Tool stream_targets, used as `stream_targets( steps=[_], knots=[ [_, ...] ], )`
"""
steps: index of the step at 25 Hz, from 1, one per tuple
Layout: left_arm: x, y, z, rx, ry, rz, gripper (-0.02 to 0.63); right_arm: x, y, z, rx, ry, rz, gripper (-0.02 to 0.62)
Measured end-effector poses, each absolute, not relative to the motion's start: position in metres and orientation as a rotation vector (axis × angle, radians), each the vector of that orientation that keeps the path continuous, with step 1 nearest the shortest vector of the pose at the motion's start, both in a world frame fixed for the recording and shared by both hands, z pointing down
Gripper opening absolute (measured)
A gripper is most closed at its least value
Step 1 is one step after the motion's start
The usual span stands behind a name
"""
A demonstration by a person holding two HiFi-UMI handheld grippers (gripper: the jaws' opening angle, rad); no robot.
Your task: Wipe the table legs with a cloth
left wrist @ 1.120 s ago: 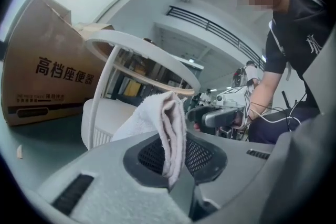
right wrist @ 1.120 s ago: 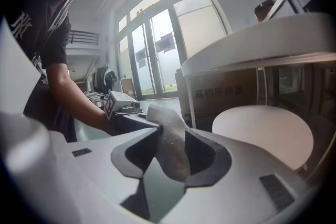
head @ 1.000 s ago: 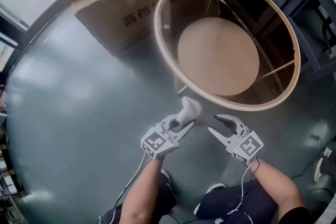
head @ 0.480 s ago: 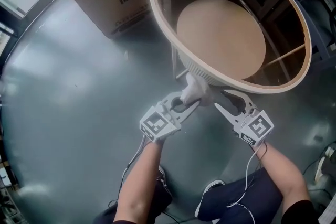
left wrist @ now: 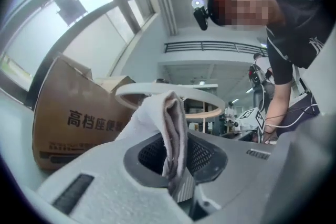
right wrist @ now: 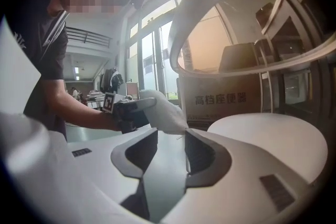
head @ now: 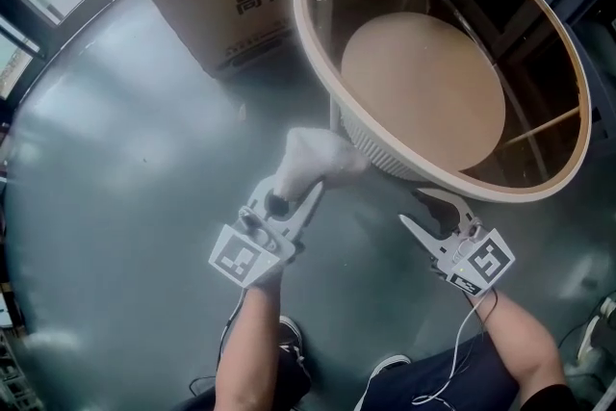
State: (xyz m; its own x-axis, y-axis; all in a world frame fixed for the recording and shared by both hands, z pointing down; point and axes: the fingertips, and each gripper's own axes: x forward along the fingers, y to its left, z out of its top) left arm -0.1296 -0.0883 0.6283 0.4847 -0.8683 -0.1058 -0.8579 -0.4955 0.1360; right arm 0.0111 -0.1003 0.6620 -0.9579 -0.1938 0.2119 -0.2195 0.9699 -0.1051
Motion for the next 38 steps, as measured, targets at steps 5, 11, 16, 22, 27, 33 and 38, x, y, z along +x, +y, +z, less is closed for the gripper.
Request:
stream_targets(
  steps=[5, 11, 16, 22, 27, 33, 38],
  knots=[
    [-0.14, -0.106, 0.582, 2.789, -1.532, -0.051, 0.048, 0.007, -0.1, 0.651, 0.291, -2.945, 0.156, 0.132],
    [-0.121, -0.129, 0.557, 2.874, -1.542, 0.029, 0.048, 0.01, -0.095, 0.659, 0.254, -2.915, 0.101, 0.132],
    [-0.125, -0.146, 0.576, 2.809, -1.513, 0.031, 0.048, 0.02, -0.093, 0.659, 0.264, -2.906, 0.085, 0.132],
    [-0.125, -0.158, 0.59, 2.765, -1.489, -0.007, 0.048, 0.027, -0.089, 0.649, 0.289, -2.918, 0.053, 0.131],
    [-0.123, -0.156, 0.634, 2.699, -1.461, 0.024, 0.048, 0.031, -0.091, 0.646, 0.303, -2.921, 0.05, 0.132],
    [-0.112, -0.144, 0.697, 2.621, -1.416, 0.099, 0.048, 0.022, -0.102, 0.665, 0.43, -2.912, 0.216, 0.129],
    [-0.103, -0.135, 0.719, 2.565, -1.462, 0.112, 0.048, -0.013, -0.118, 0.694, 0.625, -2.852, 0.318, 0.129]
  ],
)
